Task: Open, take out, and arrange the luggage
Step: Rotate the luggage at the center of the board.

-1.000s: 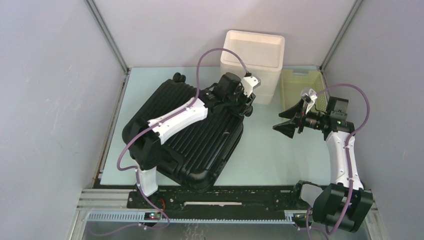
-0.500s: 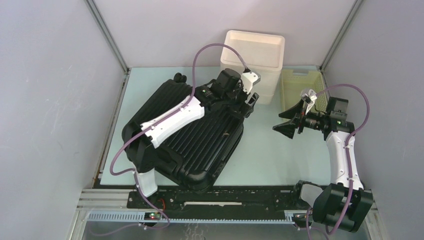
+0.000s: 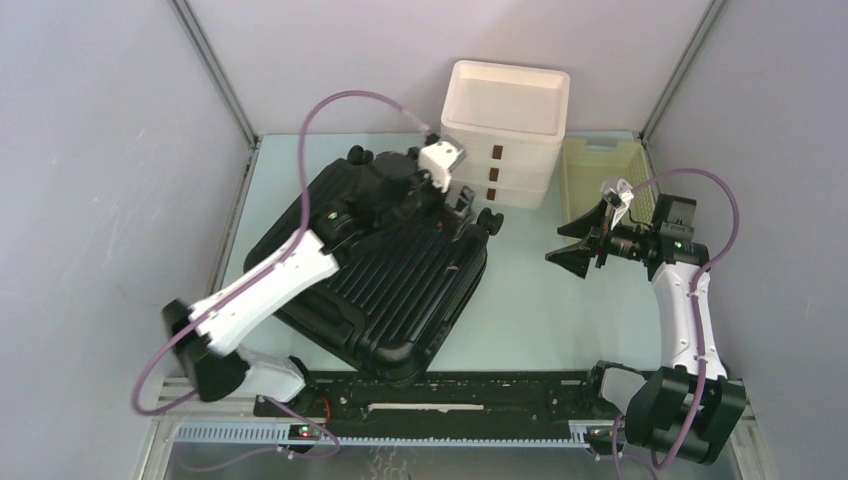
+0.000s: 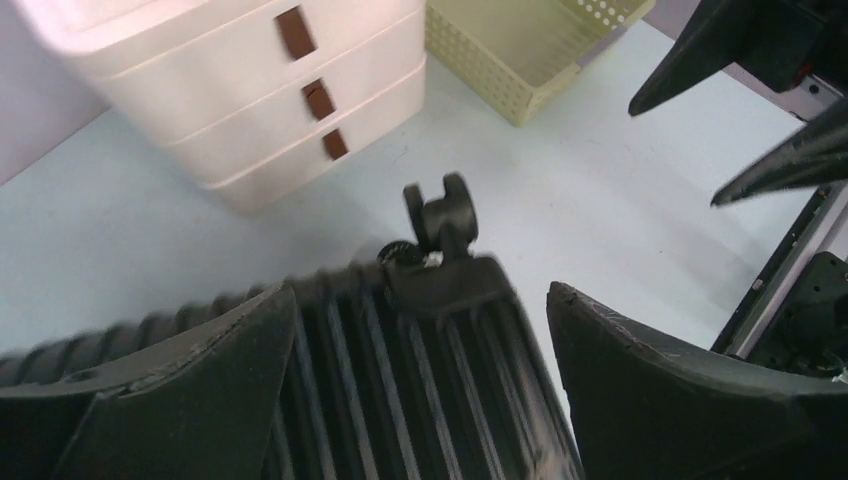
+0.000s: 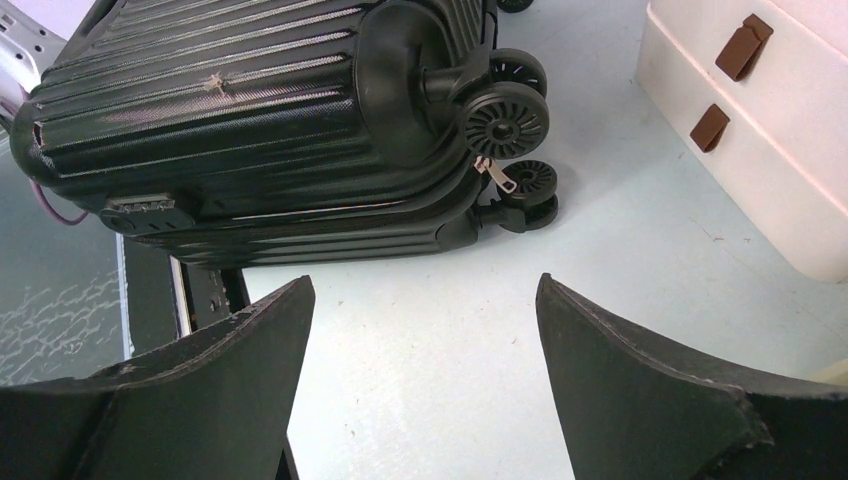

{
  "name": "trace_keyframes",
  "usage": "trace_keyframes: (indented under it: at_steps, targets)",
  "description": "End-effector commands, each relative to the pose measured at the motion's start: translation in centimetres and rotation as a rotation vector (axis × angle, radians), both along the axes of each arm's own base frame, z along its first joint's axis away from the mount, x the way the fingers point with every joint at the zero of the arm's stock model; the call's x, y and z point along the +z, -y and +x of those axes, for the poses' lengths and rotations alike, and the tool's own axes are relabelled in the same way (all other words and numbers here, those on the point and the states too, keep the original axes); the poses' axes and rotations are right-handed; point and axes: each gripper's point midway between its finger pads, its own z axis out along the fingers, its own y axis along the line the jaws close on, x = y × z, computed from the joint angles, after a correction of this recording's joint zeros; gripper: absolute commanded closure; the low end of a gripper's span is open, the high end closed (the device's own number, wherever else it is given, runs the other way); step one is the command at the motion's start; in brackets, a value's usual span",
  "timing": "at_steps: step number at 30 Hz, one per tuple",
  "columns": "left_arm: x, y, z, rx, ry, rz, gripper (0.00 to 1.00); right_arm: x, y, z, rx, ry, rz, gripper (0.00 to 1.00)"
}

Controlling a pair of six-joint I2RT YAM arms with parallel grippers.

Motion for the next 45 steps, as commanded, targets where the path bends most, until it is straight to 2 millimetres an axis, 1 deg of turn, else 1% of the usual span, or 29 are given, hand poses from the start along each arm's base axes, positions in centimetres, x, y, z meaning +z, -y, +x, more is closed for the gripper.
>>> trace_keyframes:
  at_steps: [1, 2, 3, 7, 9, 13, 16, 17, 19, 21, 23, 25, 27, 29, 32, 34, 38, 39, 42, 45]
  targets:
    - [1.5, -4.7, -1.7, 0.128, 0.067, -0.082, 0.0, 0.5, -0.3, -0.3, 0.023, 0.033, 0.007, 0.09]
    - [1.2, -5.8, -2.3, 0.148, 0.062, -0.088, 0.0, 0.4, -0.3, -0.3, 0.026, 0.032, 0.006, 0.09]
    - [1.5, -6.9, -2.9, 0.167, 0.068, -0.108, 0.0, 0.4, -0.4, -0.3, 0.028, 0.031, 0.004, 0.09]
    - [-0.2, -11.7, -5.0, 0.277, -0.006, -0.173, 0.0, 0.1, -0.8, -0.4, 0.04, 0.032, -0.008, 0.09]
    - [-0.6, -14.6, -6.2, 0.355, -0.032, -0.225, 0.0, 0.1, -1.1, -0.5, 0.053, 0.028, -0.01, 0.09]
    - [-1.4, -19.5, -7.9, 0.516, -0.068, -0.313, 0.0, -0.2, -2.7, -0.5, 0.109, 0.008, -0.009, 0.09]
    - [-2.1, -22.9, -9.1, 0.649, -0.084, -0.335, 0.01, -0.9, -4.3, 0.7, 0.144, 0.019, -0.108, 0.09]
    - [-2.4, -24.2, -9.4, 0.704, -0.085, -0.323, 0.02, -0.1, -4.9, 1.3, 0.164, 0.055, -0.147, 0.09]
    - [-3.1, -26.3, -10.0, 0.793, -0.096, -0.293, 0.02, 0.7, -6.4, 2.1, 0.224, 0.114, -0.216, 0.08]
    - [-3.9, -28.1, -10.4, 0.882, -0.102, -0.26, 0.02, 2.7, -7.6, 3.7, 0.237, 0.149, -0.233, 0.08]
    - [-4.5, -30.0, -10.6, 0.983, -0.095, -0.234, 0.02, 5.0, -9.0, 5.2, 0.24, 0.113, -0.193, 0.1]
    - [-5.1, -31.7, -10.6, 1.087, -0.082, -0.217, 0.02, 6.2, -10.9, 6.4, 0.217, -0.006, -0.143, 0.15]
    - [-5.2, -32.7, -10.5, 1.153, -0.064, -0.231, 0.0, 6.4, -12.9, 7.5, 0.168, -0.123, -0.104, 0.16]
    - [-5.4, -33.0, -10.2, 1.188, -0.072, -0.286, 0.0, 5.8, -15.2, 7.7, 0.163, -0.218, -0.067, 0.16]
    - [-5.6, -32.7, -9.7, 1.199, -0.112, -0.376, 0.0, 4.5, -17.0, 7.9, 0.134, -0.321, -0.061, 0.14]
    - [-6.4, -32.6, -9.5, 1.214, -0.158, -0.408, 0.0, 3.5, -17.6, 8.4, 0.114, -0.348, -0.075, 0.12]
    - [-8.9, -32.9, -9.2, 1.272, -0.244, -0.431, 0.0, 1.2, -18.2, 9.2, 0.096, -0.428, -0.095, 0.12]
    - [-9.3, -32.6, -8.9, 1.262, -0.26, -0.437, 0.0, 0.7, -18.3, 9.4, 0.093, -0.444, -0.099, 0.12]
    - [-10.4, -31.6, -8.3, 1.223, -0.306, -0.445, 0.0, -0.7, -18.7, 9.0, 0.118, -0.484, -0.111, 0.12]
    - [-11.1, -30.9, -7.7, 1.191, -0.329, -0.435, 0.0, -1.8, -19.0, 7.6, 0.161, -0.507, -0.124, 0.13]
